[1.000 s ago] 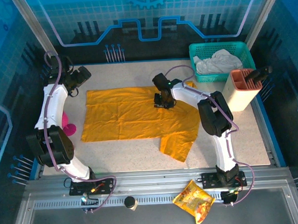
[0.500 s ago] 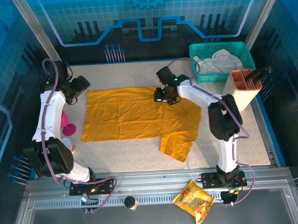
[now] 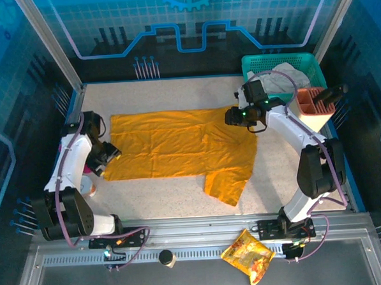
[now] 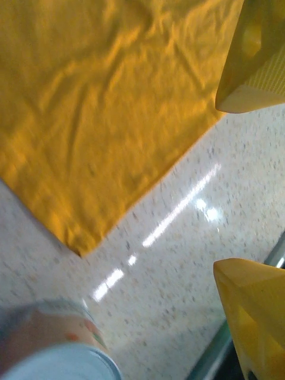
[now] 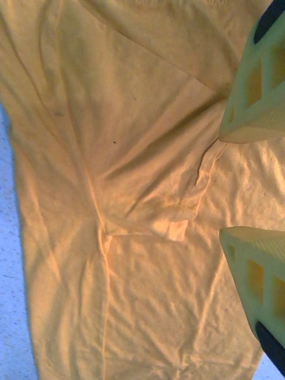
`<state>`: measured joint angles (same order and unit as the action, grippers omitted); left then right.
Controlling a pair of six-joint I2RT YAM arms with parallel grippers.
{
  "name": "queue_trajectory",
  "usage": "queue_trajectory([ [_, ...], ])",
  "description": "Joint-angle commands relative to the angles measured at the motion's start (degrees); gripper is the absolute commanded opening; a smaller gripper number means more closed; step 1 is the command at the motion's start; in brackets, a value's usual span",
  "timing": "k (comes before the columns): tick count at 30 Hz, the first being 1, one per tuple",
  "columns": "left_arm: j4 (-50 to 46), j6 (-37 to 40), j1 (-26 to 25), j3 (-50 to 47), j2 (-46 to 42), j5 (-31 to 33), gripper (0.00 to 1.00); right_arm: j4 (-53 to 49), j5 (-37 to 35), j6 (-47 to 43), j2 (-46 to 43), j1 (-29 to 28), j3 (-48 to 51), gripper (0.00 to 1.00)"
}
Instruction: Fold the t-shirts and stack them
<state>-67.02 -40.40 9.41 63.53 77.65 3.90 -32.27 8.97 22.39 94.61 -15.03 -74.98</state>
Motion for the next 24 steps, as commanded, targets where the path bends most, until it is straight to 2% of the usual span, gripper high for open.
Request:
queue_trajectory([
  [1,0.2,-7.1,-0.2,-5.0,-1.8,3.7,0.66,3.1,5.2,-1.8,-1.1,0.7,0.6,0.42],
  [9,13.3,-16.1,0.0,-13.5,2.0,5.6,0.53,4.7,8.8,-1.1,-1.0,2.6,1.9,0.41],
  [14,17.4,-20.5,0.1,-16.0,4.2,8.1,0.44,5.0,9.7,-0.9,-0.7,3.7,2.0,0.41],
  [24,22.6,-24.0,0.6,-20.8,4.2,12.4,0.41,5.4,11.2,-0.6,0.9,4.5,1.9,0.41],
])
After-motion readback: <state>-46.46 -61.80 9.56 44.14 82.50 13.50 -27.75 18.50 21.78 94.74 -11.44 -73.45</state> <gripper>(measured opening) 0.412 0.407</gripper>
